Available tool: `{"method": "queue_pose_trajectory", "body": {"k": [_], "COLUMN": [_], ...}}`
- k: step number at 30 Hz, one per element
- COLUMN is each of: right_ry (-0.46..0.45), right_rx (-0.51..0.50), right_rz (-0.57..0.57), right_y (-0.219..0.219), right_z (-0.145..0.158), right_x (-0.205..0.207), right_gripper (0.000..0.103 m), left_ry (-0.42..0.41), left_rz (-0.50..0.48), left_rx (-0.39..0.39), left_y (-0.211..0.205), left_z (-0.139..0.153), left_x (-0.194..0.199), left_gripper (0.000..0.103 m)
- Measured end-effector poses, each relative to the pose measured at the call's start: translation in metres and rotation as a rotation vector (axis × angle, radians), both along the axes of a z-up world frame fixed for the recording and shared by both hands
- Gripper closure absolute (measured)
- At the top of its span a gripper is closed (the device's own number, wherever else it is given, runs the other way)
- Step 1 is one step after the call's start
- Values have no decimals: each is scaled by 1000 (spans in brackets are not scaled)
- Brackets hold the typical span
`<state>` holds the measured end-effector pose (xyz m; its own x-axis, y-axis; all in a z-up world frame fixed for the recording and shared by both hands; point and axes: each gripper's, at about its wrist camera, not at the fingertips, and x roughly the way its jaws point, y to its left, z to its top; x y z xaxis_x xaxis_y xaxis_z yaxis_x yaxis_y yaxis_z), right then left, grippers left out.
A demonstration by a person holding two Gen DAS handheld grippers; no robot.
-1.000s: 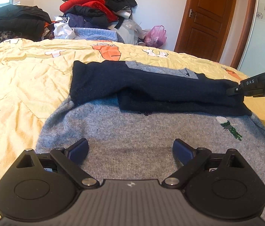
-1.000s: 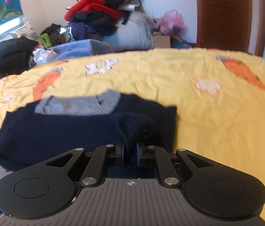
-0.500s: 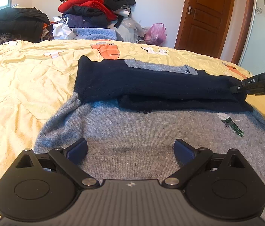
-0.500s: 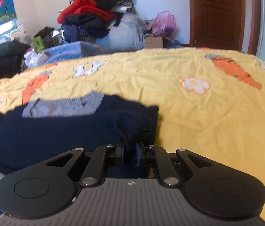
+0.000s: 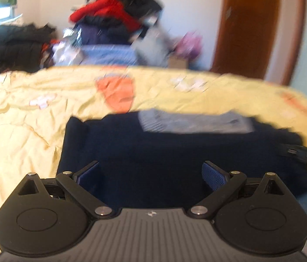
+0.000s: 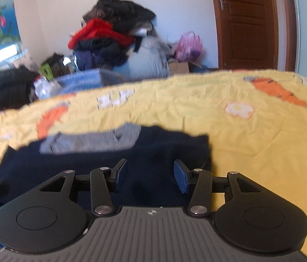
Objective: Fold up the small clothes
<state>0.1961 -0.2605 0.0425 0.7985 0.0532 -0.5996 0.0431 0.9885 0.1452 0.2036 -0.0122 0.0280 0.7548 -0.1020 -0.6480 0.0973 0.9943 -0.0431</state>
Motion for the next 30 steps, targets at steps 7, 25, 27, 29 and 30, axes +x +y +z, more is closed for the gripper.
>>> {"method": "queue_pose_trajectory", "body": {"k": [7,25,27,29,30], "right_ry": [-24,12,19,24,25], "right_rx": [-194,-166,-167,-170,-169], "right_rz": [62,50,54,55,55], "right_y": [26,32,33,33,33], "right_z": [-19,-22,-23,-24,-24], "right_x": [-1,-67,-64,-62,-62], "right_gripper": [26,12,7,4,4], "left_ry": [4,5,21,31,31], "left_rz": [15,37,37,35,28], "left_rx": [12,21,-10,-55,-86], "left_y": [5,4,8,13,14], "left_z": [-25,-14,-8,-4,-2], "left_x": [11,-9,-27,-49,-61], "left_gripper": [0,0,0,0,0]}}
